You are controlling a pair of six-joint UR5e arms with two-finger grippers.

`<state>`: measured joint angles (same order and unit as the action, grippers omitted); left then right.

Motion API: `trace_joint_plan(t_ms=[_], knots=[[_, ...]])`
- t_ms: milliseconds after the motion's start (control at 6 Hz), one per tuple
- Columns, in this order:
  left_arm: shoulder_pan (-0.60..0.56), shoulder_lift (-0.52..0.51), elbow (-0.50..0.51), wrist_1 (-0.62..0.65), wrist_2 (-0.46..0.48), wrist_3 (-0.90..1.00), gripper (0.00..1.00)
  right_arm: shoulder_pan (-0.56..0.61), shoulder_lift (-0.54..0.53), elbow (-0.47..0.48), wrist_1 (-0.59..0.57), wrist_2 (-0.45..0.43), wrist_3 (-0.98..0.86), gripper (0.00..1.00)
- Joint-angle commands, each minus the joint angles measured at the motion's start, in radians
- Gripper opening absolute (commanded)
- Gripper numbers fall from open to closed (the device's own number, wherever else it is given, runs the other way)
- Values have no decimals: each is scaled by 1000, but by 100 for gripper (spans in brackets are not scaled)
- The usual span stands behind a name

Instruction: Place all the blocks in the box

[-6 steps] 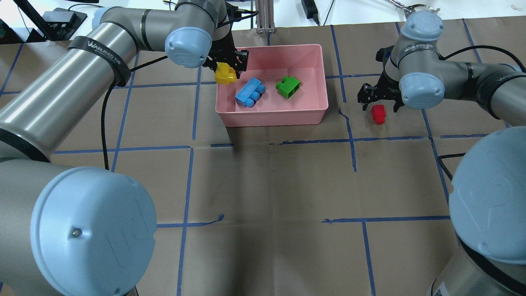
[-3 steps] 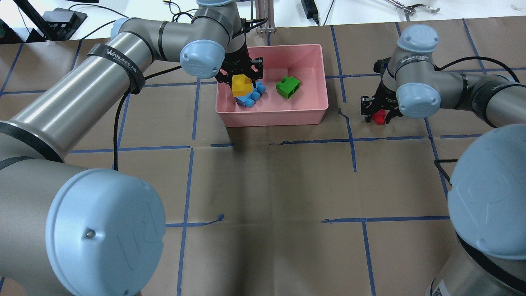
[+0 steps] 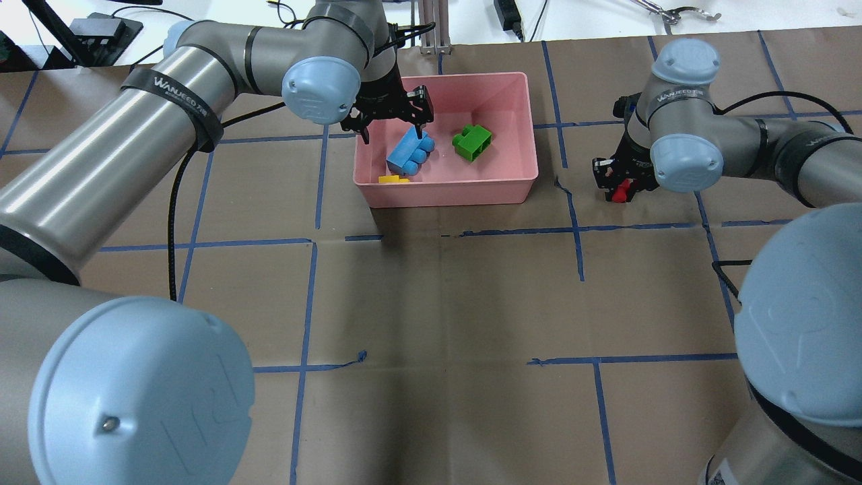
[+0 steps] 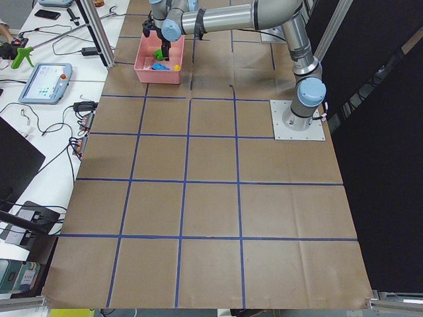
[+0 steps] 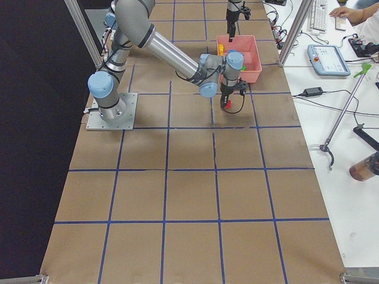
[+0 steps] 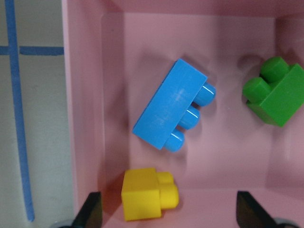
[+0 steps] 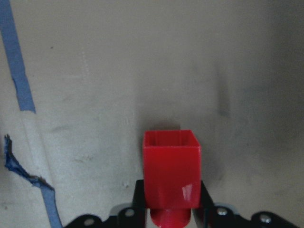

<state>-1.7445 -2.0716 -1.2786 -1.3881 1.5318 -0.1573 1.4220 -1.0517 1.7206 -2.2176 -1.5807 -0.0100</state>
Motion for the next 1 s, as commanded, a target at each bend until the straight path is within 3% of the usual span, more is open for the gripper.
trace_joint_plan(t_ms=[0,333,500,833], knots=[[69,179,-2,-250,30,25,99,-5,-10,-51,7,2,21,13],[80,304,-8,-339,48,45,99,-5,-22,-334,361,13,53,13],[82,352,-34,-324,47,70,99,23,-15,-439,457,24,82,13],[89,421,-164,-232,42,107,99,198,19,-501,463,73,196,13]])
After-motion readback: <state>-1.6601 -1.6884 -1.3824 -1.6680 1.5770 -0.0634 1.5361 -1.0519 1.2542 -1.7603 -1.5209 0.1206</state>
